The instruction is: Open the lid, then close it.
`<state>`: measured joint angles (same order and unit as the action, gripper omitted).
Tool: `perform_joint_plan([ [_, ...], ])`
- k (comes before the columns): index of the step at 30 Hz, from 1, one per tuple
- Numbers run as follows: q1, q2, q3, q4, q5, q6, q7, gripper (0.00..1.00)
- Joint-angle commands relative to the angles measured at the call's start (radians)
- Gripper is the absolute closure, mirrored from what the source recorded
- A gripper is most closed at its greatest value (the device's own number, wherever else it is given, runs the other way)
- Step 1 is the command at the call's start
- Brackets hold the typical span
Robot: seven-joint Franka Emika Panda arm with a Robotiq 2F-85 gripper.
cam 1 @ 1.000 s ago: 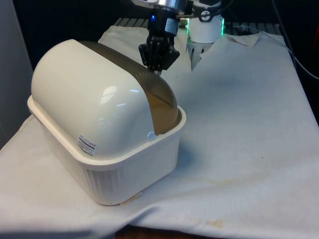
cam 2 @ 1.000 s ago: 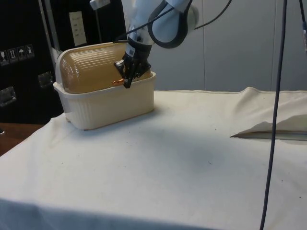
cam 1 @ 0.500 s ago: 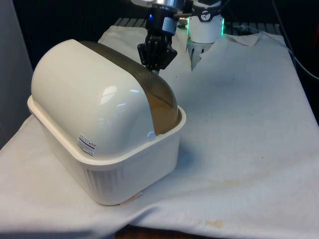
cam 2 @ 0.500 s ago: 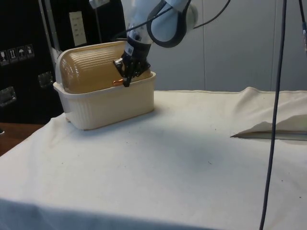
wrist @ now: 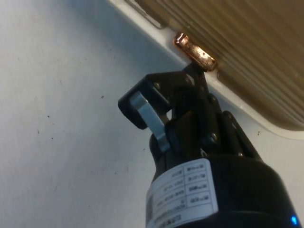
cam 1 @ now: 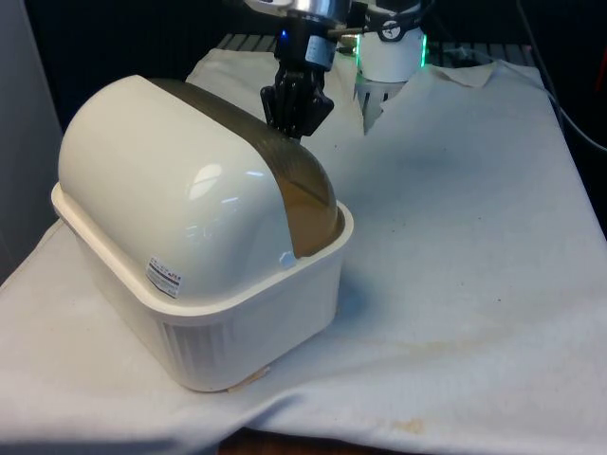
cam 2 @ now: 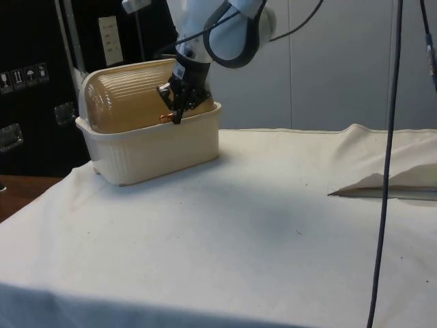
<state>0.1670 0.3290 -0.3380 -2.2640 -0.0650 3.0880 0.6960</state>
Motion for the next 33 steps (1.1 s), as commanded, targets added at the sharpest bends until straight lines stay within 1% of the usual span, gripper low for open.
perform_joint_plan([
  [1,0.003,0.006,-0.007,0.012,0.002,-0.008,0.010,1.00],
  [5,0.003,0.001,-0.012,0.027,-0.001,-0.027,0.023,1.00],
  [6,-0.002,-0.001,-0.003,0.021,0.000,-0.023,0.017,1.00],
  [7,0.003,-0.001,-0.014,0.030,-0.002,-0.033,0.026,1.00],
  [13,0.007,-0.021,-0.025,0.049,-0.006,-0.067,0.041,1.00],
  [14,0.007,-0.031,-0.027,0.056,-0.007,-0.081,0.046,1.00],
  [15,-0.002,-0.028,-0.010,0.048,0.000,-0.069,0.033,1.00],
  [16,0.007,-0.035,-0.027,0.059,-0.008,-0.088,0.049,1.00],
  [20,0.007,-0.058,-0.030,0.070,-0.012,-0.116,0.061,1.00],
  [21,0.006,-0.062,-0.030,0.073,-0.012,-0.122,0.063,1.00],
  [22,-0.002,-0.063,-0.013,0.065,0.000,-0.114,0.047,1.00],
  [23,0.006,-0.065,-0.031,0.077,-0.012,-0.127,0.065,1.00],
  [30,0.004,-0.076,-0.033,0.117,-0.012,-0.167,0.074,1.00],
  [31,-0.002,-0.078,-0.019,0.110,0.000,-0.160,0.059,1.00],
  [32,0.004,-0.076,-0.034,0.123,-0.012,-0.172,0.074,1.00],
  [33,0.003,-0.076,-0.035,0.129,-0.012,-0.177,0.075,1.00],
])
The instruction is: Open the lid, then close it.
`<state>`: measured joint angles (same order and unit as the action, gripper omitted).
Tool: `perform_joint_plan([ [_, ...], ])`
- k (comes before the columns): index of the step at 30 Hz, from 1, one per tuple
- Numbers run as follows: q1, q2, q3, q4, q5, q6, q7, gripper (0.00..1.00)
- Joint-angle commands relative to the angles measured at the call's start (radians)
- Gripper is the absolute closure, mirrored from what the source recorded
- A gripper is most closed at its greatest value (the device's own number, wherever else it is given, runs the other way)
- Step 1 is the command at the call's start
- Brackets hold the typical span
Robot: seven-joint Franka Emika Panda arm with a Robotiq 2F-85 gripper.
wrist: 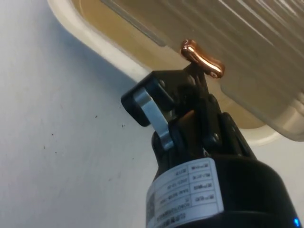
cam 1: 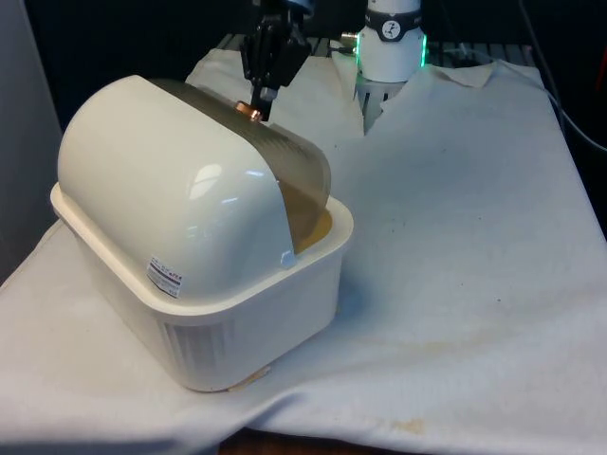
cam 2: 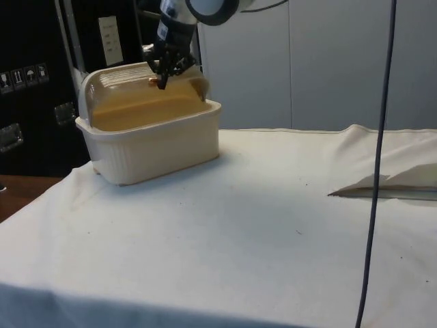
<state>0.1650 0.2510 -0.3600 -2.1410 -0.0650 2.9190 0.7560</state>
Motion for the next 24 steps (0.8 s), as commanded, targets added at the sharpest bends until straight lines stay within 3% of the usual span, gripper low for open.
perform_joint_plan([
  [1,0.005,0.002,-0.014,0.012,-0.012,-0.012,0.015,1.00],
  [5,0.004,0.003,-0.019,0.039,-0.012,-0.033,0.015,1.00],
  [6,0.000,0.000,-0.007,0.033,0.000,-0.026,0.001,1.00],
  [12,0.003,0.008,-0.026,0.071,-0.012,-0.046,0.019,1.00],
  [13,-0.001,0.001,-0.014,0.059,0.000,-0.042,0.003,1.00],
  [14,0.003,0.008,-0.027,0.074,-0.012,-0.046,0.020,1.00],
  [24,-0.003,0.042,-0.032,0.106,0.000,-0.029,0.041,1.00],
])
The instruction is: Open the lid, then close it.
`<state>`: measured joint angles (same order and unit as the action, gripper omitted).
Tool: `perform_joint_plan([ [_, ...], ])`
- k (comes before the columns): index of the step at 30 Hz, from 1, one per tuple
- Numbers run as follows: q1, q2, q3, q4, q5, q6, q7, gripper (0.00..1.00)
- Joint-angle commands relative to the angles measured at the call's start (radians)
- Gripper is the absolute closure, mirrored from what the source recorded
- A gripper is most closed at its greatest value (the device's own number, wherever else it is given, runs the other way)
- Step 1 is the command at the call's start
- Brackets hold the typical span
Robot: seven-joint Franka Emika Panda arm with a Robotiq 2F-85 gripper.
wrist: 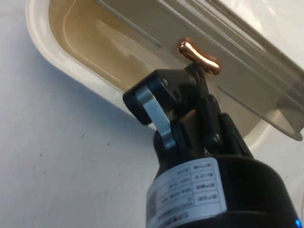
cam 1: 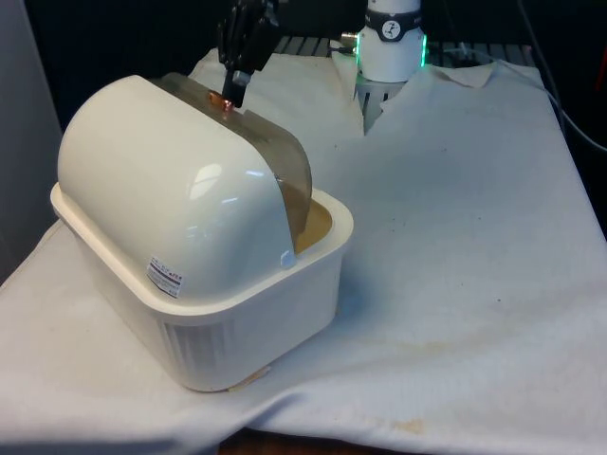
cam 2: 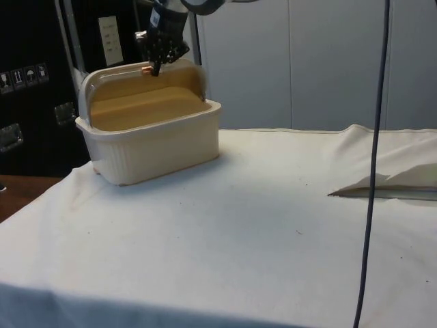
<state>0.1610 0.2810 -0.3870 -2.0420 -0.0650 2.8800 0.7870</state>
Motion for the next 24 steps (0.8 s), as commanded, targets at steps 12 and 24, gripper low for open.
perform_joint_plan([
  [12,0.011,0.033,-0.032,0.050,-0.022,0.012,0.051,1.00],
  [24,0.010,0.037,-0.035,0.083,-0.019,0.013,0.064,1.00],
])
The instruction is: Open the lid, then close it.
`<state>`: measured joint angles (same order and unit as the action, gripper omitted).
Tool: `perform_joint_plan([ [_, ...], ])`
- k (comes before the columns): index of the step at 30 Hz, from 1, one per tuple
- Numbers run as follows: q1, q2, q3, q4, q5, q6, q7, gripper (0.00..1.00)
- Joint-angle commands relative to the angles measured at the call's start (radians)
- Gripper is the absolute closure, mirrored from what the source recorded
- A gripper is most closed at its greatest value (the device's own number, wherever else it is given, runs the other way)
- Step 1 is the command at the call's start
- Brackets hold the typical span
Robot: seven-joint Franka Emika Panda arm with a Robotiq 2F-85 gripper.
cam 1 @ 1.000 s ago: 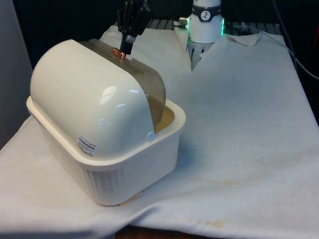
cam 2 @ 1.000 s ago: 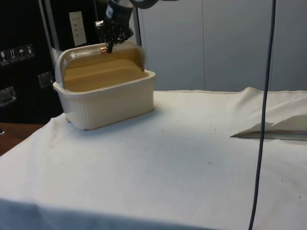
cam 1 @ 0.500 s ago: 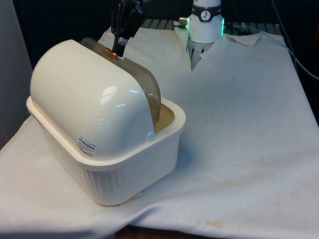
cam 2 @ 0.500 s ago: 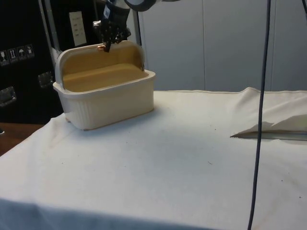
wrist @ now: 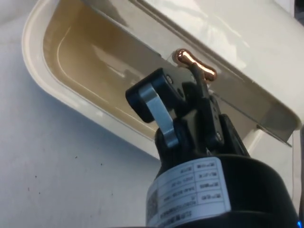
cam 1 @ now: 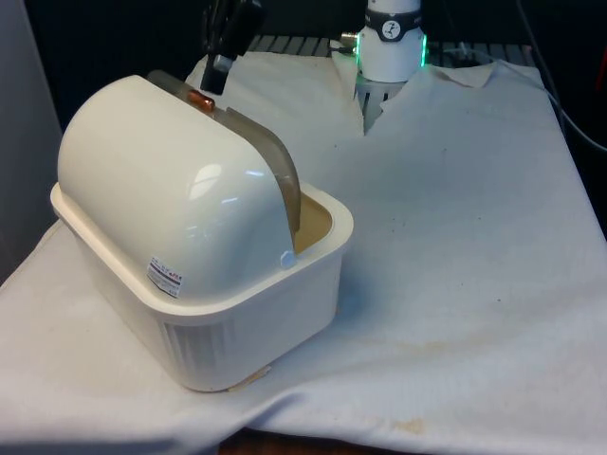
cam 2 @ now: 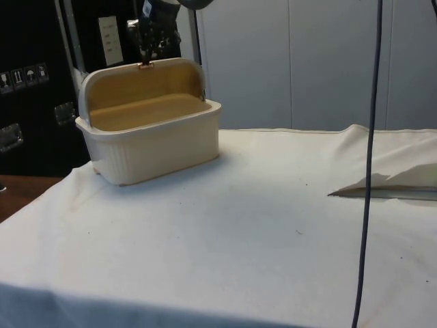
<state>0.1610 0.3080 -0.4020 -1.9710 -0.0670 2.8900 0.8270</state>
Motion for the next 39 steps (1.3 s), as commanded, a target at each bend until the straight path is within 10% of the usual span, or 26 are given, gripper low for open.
perform_joint_plan([
  [1,0.010,0.009,-0.020,0.015,-0.016,0.001,0.025,1.00],
  [18,0.000,0.003,-0.004,0.030,0.000,-0.003,0.022,1.00],
  [39,-0.010,0.004,-0.029,0.156,0.003,-0.205,-0.020,1.00],
])
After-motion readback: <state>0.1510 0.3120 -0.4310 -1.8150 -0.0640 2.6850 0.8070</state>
